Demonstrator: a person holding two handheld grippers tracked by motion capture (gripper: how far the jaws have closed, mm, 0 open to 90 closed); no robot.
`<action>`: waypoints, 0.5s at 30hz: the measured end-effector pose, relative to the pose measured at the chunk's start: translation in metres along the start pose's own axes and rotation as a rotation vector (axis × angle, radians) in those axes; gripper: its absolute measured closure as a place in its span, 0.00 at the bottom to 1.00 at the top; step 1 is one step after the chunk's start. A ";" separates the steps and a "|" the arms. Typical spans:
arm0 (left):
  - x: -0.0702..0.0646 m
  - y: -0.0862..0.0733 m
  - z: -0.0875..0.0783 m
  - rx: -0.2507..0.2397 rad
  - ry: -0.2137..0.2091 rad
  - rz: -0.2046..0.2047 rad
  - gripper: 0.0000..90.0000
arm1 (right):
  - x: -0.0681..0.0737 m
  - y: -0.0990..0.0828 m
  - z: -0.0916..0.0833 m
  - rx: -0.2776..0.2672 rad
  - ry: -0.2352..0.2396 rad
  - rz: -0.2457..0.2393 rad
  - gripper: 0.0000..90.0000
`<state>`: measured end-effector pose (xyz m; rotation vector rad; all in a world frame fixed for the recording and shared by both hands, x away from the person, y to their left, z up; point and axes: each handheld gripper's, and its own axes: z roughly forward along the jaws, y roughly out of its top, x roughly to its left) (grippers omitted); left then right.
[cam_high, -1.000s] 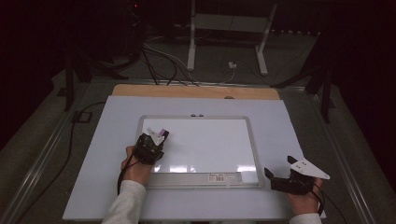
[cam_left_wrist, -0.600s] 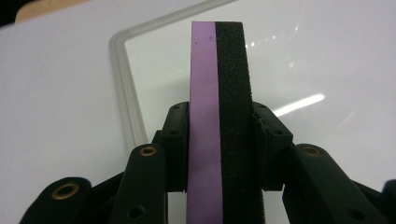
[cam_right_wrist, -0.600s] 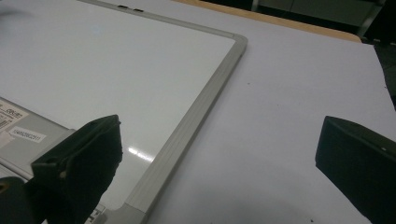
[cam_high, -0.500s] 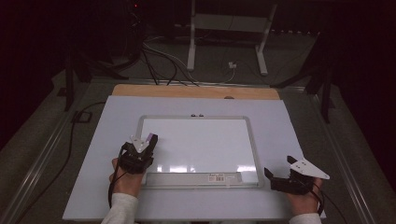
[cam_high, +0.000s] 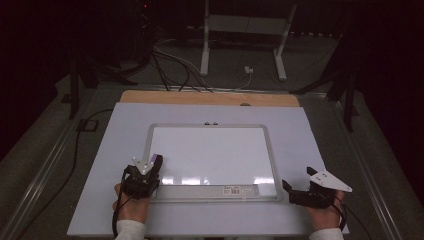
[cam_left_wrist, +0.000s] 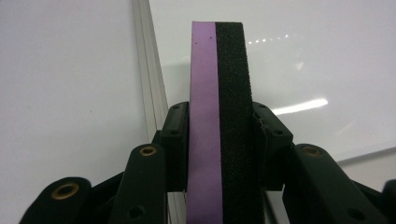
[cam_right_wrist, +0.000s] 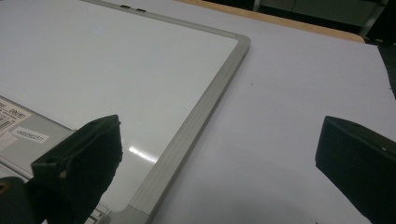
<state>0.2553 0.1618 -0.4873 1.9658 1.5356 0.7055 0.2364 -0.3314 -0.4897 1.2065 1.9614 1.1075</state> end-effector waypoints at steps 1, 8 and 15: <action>0.001 0.000 -0.001 0.003 -0.004 -0.003 0.71 | 0.000 0.000 0.000 0.000 0.000 0.000 0.01; 0.000 -0.010 -0.004 0.038 -0.037 -0.056 0.62 | 0.000 0.000 0.000 0.001 0.000 0.001 0.01; -0.003 -0.016 -0.015 0.058 -0.062 -0.057 0.60 | 0.000 0.000 0.001 0.003 -0.001 -0.001 0.01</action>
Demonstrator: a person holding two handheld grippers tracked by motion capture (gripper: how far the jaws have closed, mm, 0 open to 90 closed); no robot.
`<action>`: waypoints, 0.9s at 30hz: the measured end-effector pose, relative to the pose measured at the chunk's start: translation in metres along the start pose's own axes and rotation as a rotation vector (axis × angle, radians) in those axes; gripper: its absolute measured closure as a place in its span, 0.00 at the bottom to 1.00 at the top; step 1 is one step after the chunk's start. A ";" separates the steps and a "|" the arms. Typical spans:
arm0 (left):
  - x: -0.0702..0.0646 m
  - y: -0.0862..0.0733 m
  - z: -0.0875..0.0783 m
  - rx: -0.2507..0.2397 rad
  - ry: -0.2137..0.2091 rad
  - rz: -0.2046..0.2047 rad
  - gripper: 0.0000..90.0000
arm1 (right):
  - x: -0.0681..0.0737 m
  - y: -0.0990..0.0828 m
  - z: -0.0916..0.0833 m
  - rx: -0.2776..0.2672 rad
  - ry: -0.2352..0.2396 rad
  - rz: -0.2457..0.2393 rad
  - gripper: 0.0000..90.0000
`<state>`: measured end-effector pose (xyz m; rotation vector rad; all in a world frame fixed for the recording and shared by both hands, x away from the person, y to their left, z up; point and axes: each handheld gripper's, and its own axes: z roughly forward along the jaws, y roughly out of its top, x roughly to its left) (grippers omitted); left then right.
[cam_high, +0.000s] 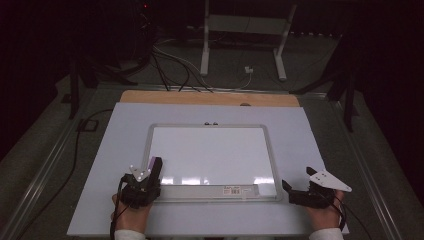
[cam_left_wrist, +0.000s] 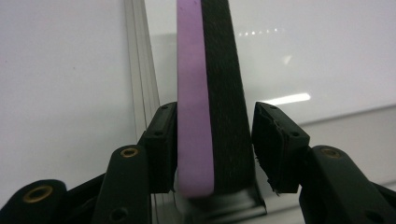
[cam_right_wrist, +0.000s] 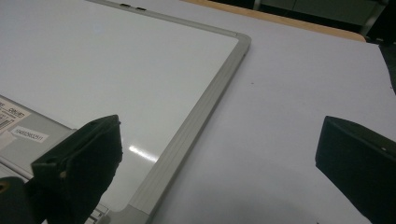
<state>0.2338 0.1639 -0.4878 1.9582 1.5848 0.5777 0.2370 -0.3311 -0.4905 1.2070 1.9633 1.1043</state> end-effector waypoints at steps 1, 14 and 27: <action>0.000 -0.001 -0.002 0.001 -0.010 0.000 0.60 | 0.000 0.000 0.000 0.001 0.000 0.001 0.01; 0.016 0.020 -0.008 -0.166 -0.077 0.031 0.30 | 0.001 0.000 0.001 0.001 -0.001 -0.003 0.01; 0.041 0.042 -0.018 -0.324 -0.165 0.048 0.10 | 0.000 0.001 0.000 -0.007 0.002 0.002 0.01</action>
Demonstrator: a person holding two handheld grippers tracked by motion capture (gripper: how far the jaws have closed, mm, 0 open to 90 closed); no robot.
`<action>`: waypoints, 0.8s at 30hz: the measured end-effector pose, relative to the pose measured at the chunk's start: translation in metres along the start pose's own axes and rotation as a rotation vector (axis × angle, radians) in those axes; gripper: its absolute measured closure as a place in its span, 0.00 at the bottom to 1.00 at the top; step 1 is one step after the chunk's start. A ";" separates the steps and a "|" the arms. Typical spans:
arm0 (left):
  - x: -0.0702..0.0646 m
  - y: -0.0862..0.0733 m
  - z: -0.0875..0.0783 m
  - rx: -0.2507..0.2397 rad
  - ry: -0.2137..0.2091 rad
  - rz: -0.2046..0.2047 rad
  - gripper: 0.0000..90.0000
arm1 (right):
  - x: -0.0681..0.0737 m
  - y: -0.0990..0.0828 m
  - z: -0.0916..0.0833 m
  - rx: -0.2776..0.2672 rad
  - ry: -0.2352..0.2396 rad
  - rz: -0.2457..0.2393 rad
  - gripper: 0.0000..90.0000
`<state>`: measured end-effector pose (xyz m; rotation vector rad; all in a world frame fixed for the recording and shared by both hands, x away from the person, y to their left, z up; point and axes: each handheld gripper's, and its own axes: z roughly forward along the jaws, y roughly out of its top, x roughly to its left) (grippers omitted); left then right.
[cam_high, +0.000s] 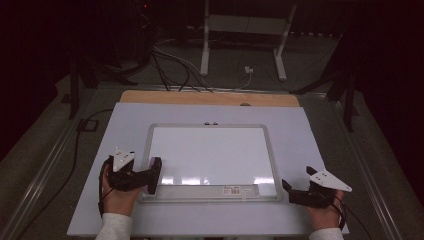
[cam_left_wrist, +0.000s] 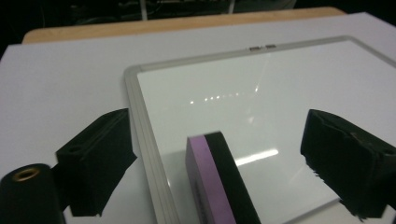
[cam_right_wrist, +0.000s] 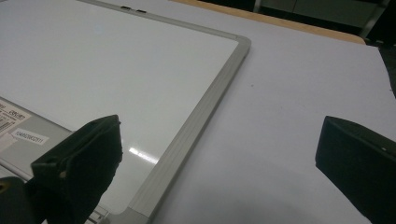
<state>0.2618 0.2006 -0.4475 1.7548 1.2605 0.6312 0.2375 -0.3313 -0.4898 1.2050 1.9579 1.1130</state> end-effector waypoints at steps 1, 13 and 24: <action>0.002 0.001 -0.001 -0.006 -0.016 0.000 0.09 | 0.000 0.000 0.000 -0.001 0.001 0.001 0.01; 0.022 -0.008 -0.021 -0.164 -0.125 0.047 0.01 | 0.005 0.003 -0.003 -0.038 0.022 -0.017 0.01; 0.026 -0.022 -0.030 -0.228 -0.099 0.084 0.01 | 0.006 0.006 -0.009 -0.107 0.071 -0.007 0.01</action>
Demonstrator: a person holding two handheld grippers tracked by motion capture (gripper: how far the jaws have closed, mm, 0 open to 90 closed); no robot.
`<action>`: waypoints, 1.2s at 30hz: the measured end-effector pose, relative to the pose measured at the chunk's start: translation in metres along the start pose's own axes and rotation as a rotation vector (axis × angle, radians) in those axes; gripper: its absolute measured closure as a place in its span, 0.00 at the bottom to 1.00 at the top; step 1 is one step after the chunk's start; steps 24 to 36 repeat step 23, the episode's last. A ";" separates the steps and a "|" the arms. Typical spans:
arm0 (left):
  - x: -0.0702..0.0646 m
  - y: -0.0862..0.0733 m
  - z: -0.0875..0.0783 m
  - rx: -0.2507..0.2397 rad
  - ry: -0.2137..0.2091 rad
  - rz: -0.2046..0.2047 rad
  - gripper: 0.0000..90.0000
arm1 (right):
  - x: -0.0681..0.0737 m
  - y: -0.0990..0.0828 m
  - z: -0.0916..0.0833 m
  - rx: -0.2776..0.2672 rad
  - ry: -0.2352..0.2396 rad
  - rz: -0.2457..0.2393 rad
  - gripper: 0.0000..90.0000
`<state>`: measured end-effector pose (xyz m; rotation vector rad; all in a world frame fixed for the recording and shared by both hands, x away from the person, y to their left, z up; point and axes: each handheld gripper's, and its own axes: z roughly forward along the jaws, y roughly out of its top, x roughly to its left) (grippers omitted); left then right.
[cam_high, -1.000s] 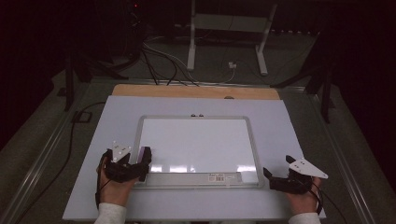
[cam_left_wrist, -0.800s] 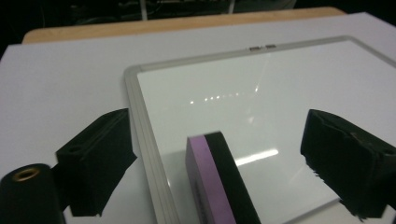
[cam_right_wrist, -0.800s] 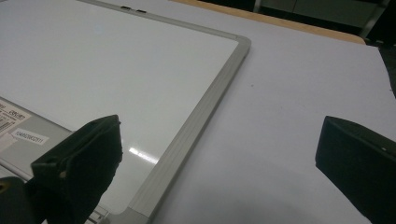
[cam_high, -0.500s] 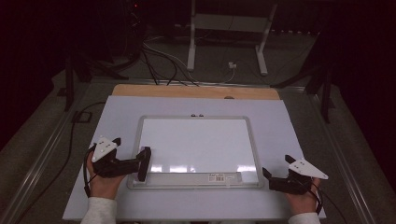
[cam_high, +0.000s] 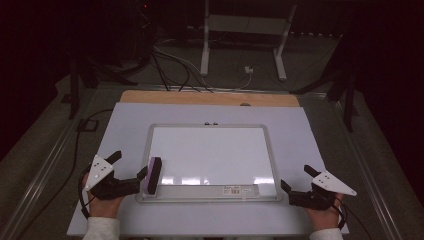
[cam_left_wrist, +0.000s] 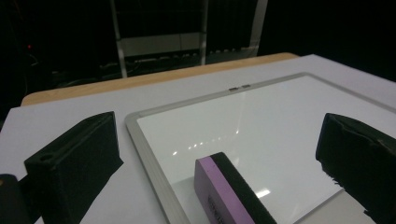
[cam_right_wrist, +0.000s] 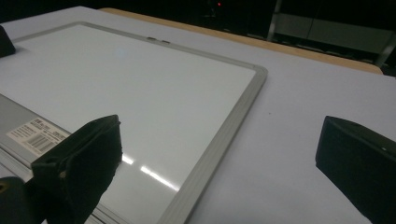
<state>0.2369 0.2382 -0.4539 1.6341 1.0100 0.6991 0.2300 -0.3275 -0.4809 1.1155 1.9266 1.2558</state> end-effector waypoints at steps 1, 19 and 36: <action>0.000 -0.001 -0.001 -0.002 0.009 0.001 0.01 | 0.000 0.000 -0.001 -0.007 0.007 0.002 0.01; 0.006 -0.009 -0.005 -0.043 0.030 -0.035 0.01 | -0.001 0.001 -0.005 -0.038 0.005 0.006 0.01; 0.007 -0.009 -0.006 -0.048 0.035 -0.040 0.01 | -0.001 0.001 -0.005 -0.035 0.003 0.009 0.01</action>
